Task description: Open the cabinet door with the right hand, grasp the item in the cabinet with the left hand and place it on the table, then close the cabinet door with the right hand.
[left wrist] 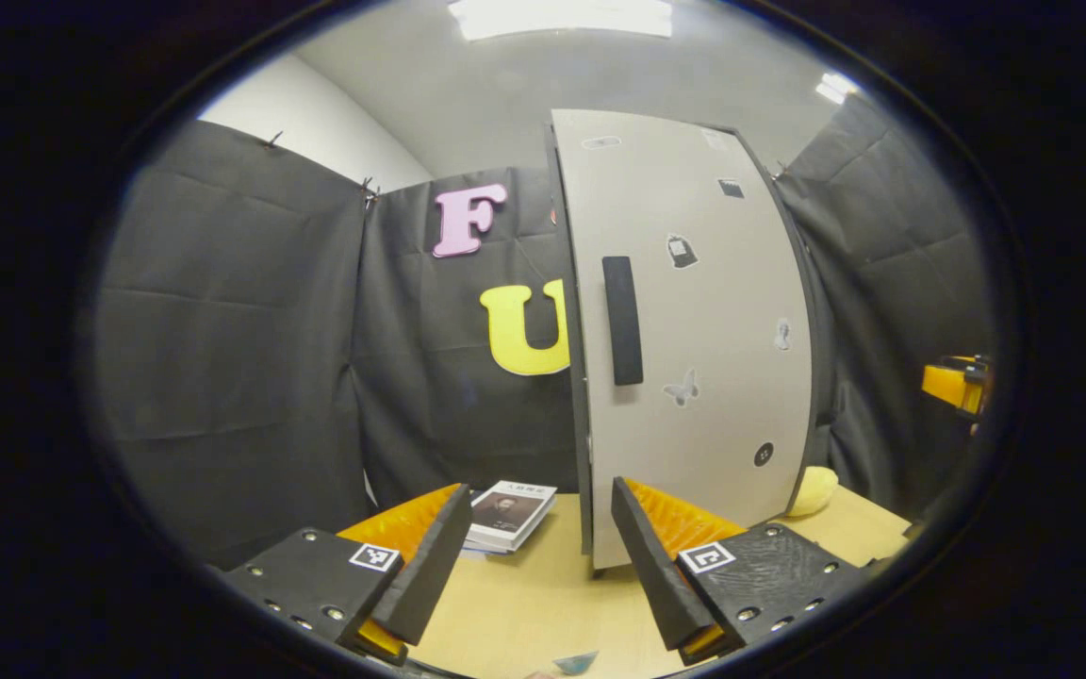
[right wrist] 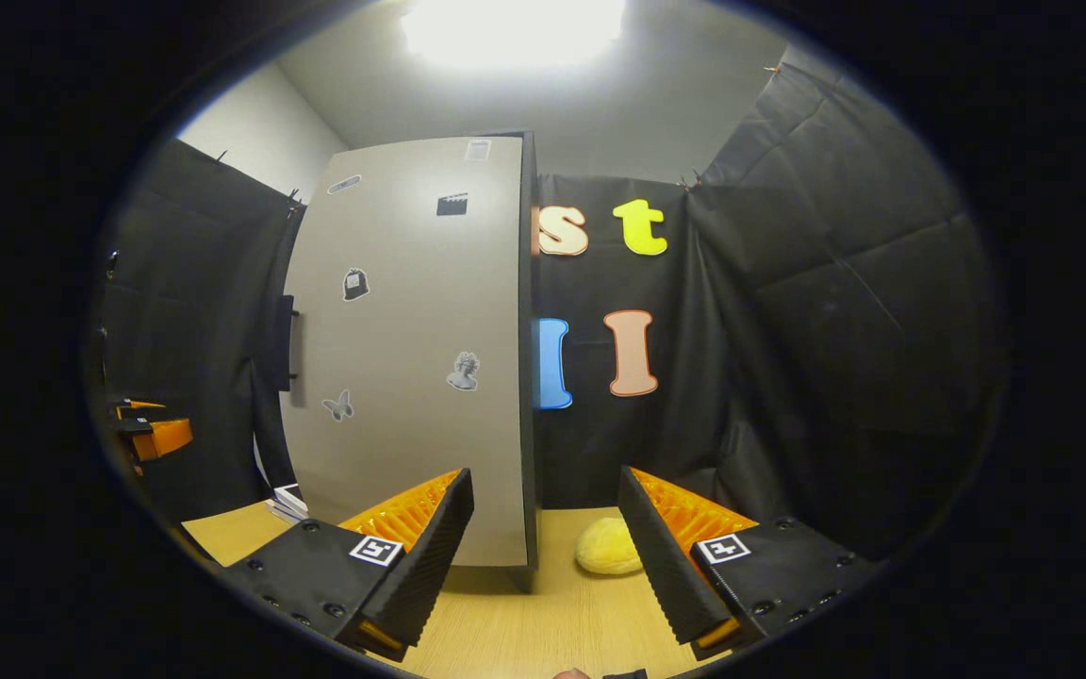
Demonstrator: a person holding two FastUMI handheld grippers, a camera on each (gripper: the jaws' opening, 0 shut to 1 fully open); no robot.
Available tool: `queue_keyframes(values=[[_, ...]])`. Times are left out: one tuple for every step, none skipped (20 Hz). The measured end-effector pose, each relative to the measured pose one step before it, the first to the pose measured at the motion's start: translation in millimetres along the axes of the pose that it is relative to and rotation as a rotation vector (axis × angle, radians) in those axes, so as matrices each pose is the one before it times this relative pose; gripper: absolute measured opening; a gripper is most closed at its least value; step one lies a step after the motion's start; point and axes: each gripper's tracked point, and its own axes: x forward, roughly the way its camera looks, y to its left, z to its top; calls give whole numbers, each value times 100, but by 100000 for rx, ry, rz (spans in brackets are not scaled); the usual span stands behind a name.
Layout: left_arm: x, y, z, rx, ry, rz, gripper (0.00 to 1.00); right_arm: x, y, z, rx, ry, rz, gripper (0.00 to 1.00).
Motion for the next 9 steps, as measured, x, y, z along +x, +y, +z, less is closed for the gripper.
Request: queue_keyframes(values=[[25,210,0,-180,-97,-168,89,13,155,-122,-274,247,-194,98],[156,-39,-99,-245,-127,-276,92,25,97,4,262,134,35,98],[123,68,-26,-168,-56,-96,92,52,76,-139,290,438,-180,98],[2,80,4,25,-3,-179,92,118,-24,-187,91,831,-186,98],[94,115,-39,183,-57,57,92,2,19,-91,70,443,-162,98],[16,37,25,67,-160,-90,92,-30,-7,36,-45,-7,-125,98],[31,-36,41,-20,-138,-129,92,-26,-24,111,-303,-43,-149,97],[128,-48,-71,-27,-24,-60,92,49,55,182,-453,-256,-254,97],[46,-26,-5,17,127,-135,92,115,-30,50,-485,-228,-233,97]])
